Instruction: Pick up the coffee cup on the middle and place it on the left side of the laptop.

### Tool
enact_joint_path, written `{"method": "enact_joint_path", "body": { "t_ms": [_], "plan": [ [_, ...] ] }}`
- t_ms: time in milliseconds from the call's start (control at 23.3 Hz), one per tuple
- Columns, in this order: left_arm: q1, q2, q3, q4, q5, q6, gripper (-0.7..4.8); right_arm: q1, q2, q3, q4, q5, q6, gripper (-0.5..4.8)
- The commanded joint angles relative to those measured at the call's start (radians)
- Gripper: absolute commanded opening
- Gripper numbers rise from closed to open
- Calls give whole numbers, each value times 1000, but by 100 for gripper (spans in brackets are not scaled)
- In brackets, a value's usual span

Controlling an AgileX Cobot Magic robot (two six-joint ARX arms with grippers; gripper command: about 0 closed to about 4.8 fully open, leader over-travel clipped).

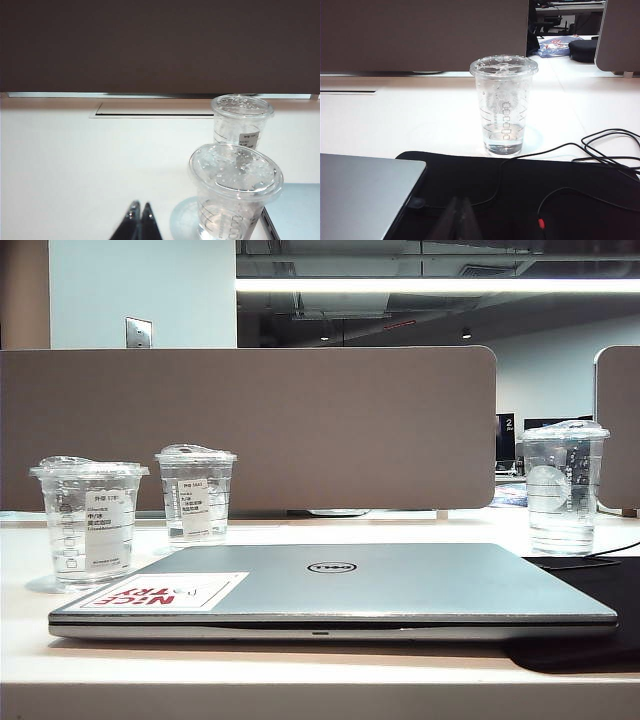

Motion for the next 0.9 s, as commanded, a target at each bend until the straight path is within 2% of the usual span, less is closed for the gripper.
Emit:
{"method": "enact_joint_path", "body": {
  "t_ms": [43,172,903],
  "plan": [
    [2,0,5,-1,-3,-5,-5,1,-2,-4,17,1,1,-5],
    [7,0,-3,-1,-4,12,-5,1,-2,-4,17,1,1,-5],
    [10,0,-23,29,-3,-37,-5,1,-2,-4,17,1,1,-5]
  ]
}}
